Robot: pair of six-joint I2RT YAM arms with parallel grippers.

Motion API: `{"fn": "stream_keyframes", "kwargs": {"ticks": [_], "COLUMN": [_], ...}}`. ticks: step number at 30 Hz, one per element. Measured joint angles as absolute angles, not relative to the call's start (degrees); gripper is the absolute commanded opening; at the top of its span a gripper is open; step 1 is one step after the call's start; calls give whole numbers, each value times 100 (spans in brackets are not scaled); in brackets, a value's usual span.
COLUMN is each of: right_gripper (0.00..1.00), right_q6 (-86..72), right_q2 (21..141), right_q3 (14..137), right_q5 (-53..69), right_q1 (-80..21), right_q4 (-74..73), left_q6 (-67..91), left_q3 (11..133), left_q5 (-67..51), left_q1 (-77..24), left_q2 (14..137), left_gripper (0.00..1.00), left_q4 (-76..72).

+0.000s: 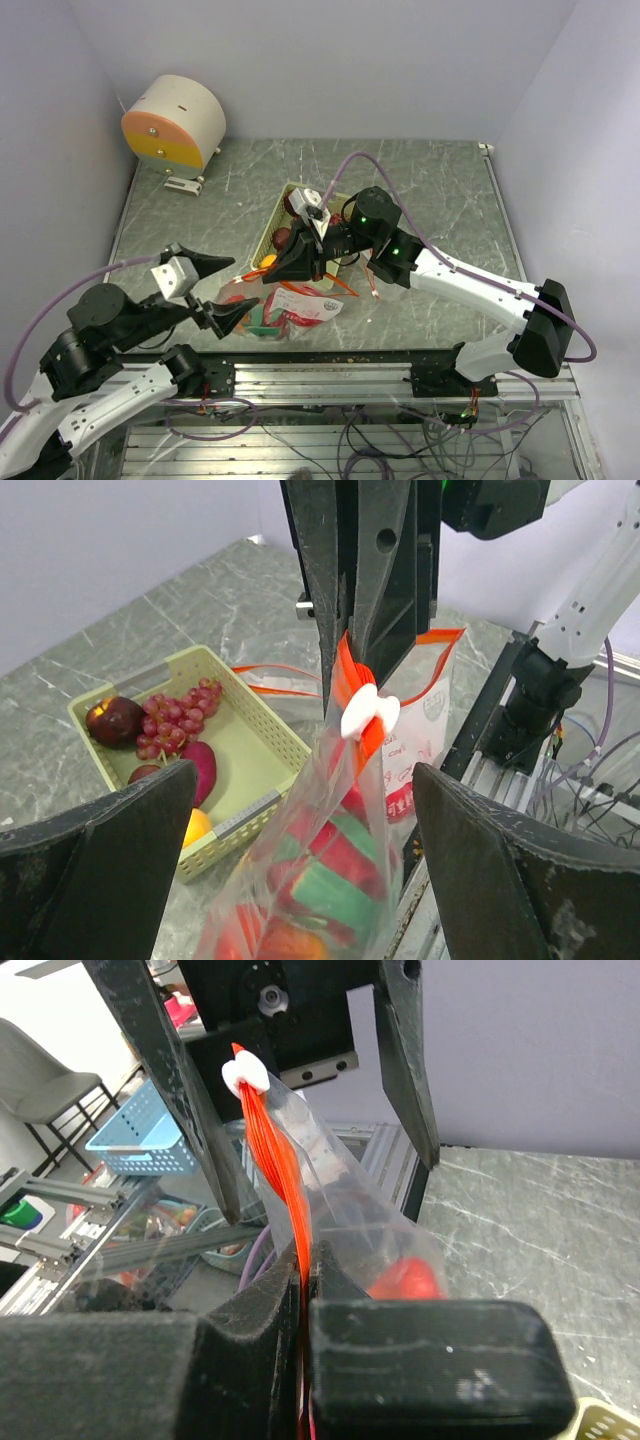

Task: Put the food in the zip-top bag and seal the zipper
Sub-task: Zip the zipper food storage bag at the center of the board.

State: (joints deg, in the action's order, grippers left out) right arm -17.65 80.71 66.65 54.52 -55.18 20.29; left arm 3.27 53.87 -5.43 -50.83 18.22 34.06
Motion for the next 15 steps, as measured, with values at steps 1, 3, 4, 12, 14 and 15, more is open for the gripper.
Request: {"fn": "stream_keyframes", "kwargs": {"ticks": [1, 3, 4, 12, 14, 15], "right_gripper": [0, 0, 0, 0, 0, 0], "right_q6": [-1776, -1787, -1789, -1754, -1739, -1732], "right_q2": [8071, 8071, 8071, 8071, 8071, 8071], "right_q3": [6665, 6665, 6665, 6665, 6665, 6665], "right_q5": [5465, 5472, 5472, 5481, 5468, 5465], "right_q1": [-5518, -5518, -5518, -5518, -5520, -5520], "right_q4": [2032, 2036, 2038, 2027, 2025, 2027], "left_q6": [320, 311, 303, 270, 259, 266], "left_q3": [5343, 5269, 5249, 5181, 5131, 5098], "left_q5": [-569, -611, -626, -670, -666, -661], "left_q1": [-5083, -5083, -5083, -5083, -5083, -5083], "left_q2": [1883, 1979, 2016, 2040, 1970, 1931], "left_gripper": [98, 93, 89, 7, 7, 7], "left_q4": [3352, 3258, 3234, 3035, 2993, 2961]}}
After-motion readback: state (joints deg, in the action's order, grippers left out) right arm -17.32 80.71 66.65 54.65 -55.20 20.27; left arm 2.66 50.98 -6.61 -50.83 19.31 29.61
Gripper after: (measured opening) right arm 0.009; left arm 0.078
